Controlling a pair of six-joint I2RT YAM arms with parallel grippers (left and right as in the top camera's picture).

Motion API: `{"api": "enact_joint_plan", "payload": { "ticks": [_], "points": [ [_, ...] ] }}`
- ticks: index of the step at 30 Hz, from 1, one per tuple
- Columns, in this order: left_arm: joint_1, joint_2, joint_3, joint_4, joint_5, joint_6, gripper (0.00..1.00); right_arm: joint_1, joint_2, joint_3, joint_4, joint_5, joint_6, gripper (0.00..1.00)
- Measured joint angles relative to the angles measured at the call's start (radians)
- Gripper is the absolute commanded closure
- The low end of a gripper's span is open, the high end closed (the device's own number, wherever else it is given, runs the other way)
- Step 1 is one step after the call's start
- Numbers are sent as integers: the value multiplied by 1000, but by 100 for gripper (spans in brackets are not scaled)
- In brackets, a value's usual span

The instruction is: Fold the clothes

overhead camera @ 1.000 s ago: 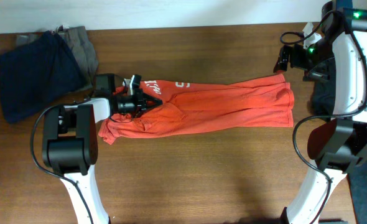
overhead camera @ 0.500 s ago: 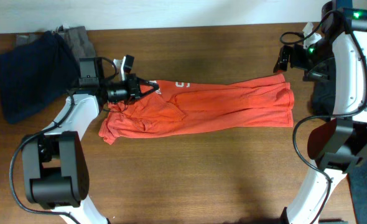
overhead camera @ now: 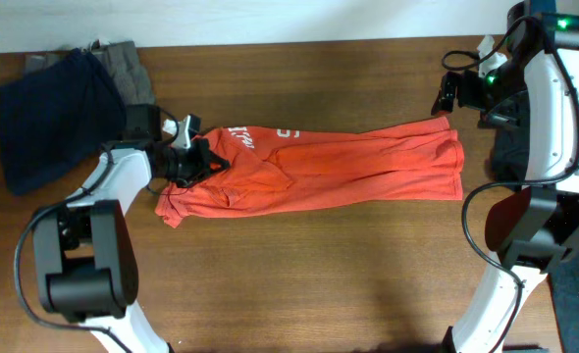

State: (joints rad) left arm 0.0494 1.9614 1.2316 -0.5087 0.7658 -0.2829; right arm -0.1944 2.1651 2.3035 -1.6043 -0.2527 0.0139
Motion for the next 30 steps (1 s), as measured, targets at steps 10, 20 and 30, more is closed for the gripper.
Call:
{"api": "enact_joint_plan", "payload": {
  "ticks": [10,20,30],
  "points": [
    [19,219,0,80,233,82,99,0,0,0,1,0,0,1],
    [21,98,-5,69,249,124,99,0,0,0,4,0,0,1],
    [20,-348,-3,10,103,137,1,-12,0,0,-26,179,29,1]
  ]
}}
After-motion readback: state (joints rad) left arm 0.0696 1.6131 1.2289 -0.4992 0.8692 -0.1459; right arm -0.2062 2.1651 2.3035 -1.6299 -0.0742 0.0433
